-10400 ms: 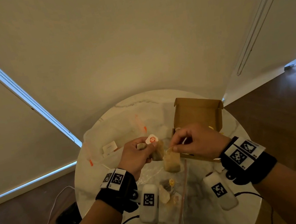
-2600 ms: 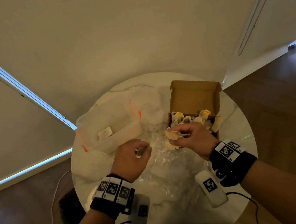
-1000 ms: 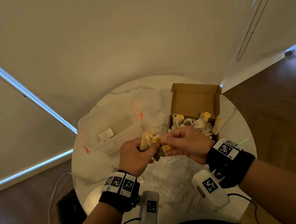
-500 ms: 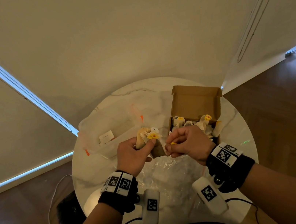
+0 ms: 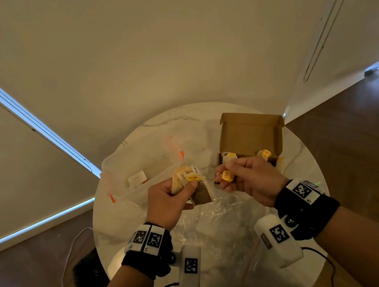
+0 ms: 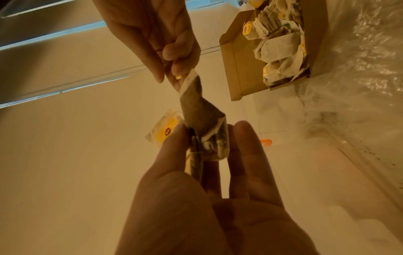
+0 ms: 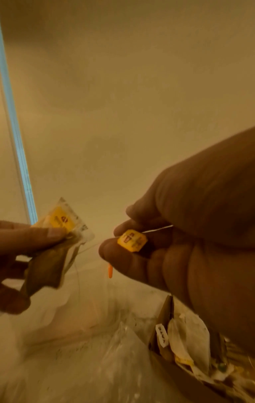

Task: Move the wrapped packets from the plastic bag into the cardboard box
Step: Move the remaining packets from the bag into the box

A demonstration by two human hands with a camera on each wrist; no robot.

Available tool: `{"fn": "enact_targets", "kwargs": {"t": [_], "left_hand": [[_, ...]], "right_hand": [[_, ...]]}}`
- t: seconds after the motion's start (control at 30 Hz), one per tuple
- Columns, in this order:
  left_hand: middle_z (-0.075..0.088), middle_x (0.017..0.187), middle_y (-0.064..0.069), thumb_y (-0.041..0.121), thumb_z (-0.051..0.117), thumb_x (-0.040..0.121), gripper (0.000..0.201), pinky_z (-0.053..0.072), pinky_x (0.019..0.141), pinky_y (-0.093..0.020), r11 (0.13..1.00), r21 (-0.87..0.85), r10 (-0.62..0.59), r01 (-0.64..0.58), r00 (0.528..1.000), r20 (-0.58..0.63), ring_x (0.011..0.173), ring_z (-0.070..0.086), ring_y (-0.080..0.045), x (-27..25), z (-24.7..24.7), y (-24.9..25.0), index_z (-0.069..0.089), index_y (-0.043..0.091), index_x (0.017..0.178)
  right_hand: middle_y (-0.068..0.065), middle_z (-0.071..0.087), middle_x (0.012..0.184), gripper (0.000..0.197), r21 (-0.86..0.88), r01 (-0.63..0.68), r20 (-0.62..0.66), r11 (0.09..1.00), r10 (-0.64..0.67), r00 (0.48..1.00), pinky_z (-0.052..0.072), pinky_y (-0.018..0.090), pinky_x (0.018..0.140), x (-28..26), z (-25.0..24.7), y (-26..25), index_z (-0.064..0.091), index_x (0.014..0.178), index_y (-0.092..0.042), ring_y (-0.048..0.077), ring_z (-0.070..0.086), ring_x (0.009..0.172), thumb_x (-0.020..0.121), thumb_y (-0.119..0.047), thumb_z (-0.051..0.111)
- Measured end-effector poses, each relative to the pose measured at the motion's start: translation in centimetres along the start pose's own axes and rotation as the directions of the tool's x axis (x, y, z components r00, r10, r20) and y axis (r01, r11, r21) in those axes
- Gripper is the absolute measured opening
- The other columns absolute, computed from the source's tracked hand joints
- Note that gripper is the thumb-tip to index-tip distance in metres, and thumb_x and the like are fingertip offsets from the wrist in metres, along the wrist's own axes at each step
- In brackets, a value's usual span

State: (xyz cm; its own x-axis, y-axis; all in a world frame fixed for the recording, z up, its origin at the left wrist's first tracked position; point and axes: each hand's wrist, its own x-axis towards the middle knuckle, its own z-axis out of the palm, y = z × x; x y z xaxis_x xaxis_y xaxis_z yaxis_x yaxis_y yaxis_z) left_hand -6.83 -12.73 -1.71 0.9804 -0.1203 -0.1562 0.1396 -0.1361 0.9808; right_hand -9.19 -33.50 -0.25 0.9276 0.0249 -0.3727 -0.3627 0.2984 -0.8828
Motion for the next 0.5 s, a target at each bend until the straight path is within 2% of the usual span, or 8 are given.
{"fn": "enact_targets", "kwargs": {"t": [0.1, 0.2, 0.3, 0.33, 0.4, 0.47, 0.5], "left_hand": [[0.075, 0.076, -0.005, 0.01, 0.074, 0.083, 0.007, 0.06, 0.057, -0.034, 1.0, -0.008, 0.012, -0.012, 1.0, -0.001, 0.07, 0.072, -0.017, -0.1, -0.2, 0.0, 0.077, 0.016, 0.082], [0.075, 0.076, -0.005, 0.009, 0.073, 0.083, 0.008, 0.06, 0.057, -0.034, 0.999, 0.001, 0.041, -0.041, 0.999, 0.026, 0.07, 0.072, -0.018, -0.1, -0.2, -0.1, 0.077, 0.016, 0.083], [0.076, 0.078, -0.003, 0.01, 0.073, 0.083, 0.008, 0.059, 0.056, -0.034, 0.997, 0.015, 0.068, -0.069, 0.996, 0.055, 0.071, 0.072, -0.019, 0.0, -0.1, -0.2, 0.078, 0.017, 0.085], [0.076, 0.079, -0.003, 0.01, 0.073, 0.083, 0.007, 0.059, 0.057, -0.035, 0.997, 0.021, 0.075, -0.077, 0.995, 0.063, 0.072, 0.073, -0.02, 0.0, 0.0, -0.3, 0.078, 0.016, 0.086], [0.076, 0.081, -0.005, 0.011, 0.073, 0.084, 0.008, 0.059, 0.058, -0.036, 0.995, 0.031, 0.088, -0.091, 0.993, 0.084, 0.074, 0.073, -0.023, 0.1, 0.0, -0.3, 0.078, 0.014, 0.089], [0.076, 0.08, -0.006, 0.01, 0.073, 0.084, 0.009, 0.059, 0.058, -0.036, 0.993, 0.04, 0.108, -0.113, 0.988, 0.114, 0.074, 0.073, -0.025, 0.0, 0.0, -0.2, 0.077, 0.012, 0.091], [0.076, 0.08, -0.006, 0.01, 0.073, 0.084, 0.009, 0.059, 0.058, -0.035, 0.991, 0.043, 0.12, -0.127, 0.984, 0.13, 0.073, 0.072, -0.025, 0.0, 0.0, -0.1, 0.077, 0.011, 0.091]], "right_hand": [[0.02, 0.069, 0.088, 0.023, 0.044, -0.015, 0.014, 0.999, 0.014, 1.0, 0.057, 0.024, 0.062, 0.0, -0.3, -0.6, 0.064, 0.107, 0.01, 0.021, 0.067, 0.072, 0.097, -0.006, 0.05], [0.019, 0.068, 0.085, 0.016, -0.078, 0.025, -0.005, 0.997, -0.025, 1.0, 0.057, 0.023, 0.061, 0.1, -0.3, -0.5, 0.067, 0.101, 0.007, 0.02, 0.066, 0.068, 0.093, 0.001, 0.055], [0.019, 0.069, 0.084, 0.013, -0.257, 0.077, -0.017, 0.963, -0.084, 0.996, 0.057, 0.024, 0.061, 0.4, 0.1, -0.5, 0.069, 0.099, 0.003, 0.022, 0.066, 0.07, 0.092, -0.003, 0.059], [0.015, 0.071, 0.085, 0.013, -0.375, 0.116, -0.019, 0.92, -0.133, 0.991, 0.057, 0.022, 0.062, 0.5, 0.2, -0.6, 0.07, 0.099, -0.002, 0.021, 0.067, 0.072, 0.091, -0.007, 0.061], [0.0, 0.073, 0.092, 0.014, -0.623, 0.225, 0.031, 0.749, -0.264, 0.964, 0.055, 0.019, 0.068, 0.7, 0.5, -1.2, 0.072, 0.101, -0.016, 0.009, 0.067, 0.08, 0.091, -0.018, 0.064], [-0.013, 0.071, 0.1, 0.018, -0.708, 0.32, 0.139, 0.63, -0.32, 0.937, 0.052, 0.015, 0.077, 0.8, 0.9, -2.0, 0.071, 0.107, -0.025, 0.0, 0.064, 0.09, 0.09, -0.027, 0.065], [-0.017, 0.069, 0.102, 0.021, -0.701, 0.346, 0.187, 0.623, -0.309, 0.933, 0.051, 0.013, 0.078, 0.8, 1.1, -2.5, 0.071, 0.109, -0.027, -0.002, 0.063, 0.093, 0.09, -0.028, 0.065]]}}
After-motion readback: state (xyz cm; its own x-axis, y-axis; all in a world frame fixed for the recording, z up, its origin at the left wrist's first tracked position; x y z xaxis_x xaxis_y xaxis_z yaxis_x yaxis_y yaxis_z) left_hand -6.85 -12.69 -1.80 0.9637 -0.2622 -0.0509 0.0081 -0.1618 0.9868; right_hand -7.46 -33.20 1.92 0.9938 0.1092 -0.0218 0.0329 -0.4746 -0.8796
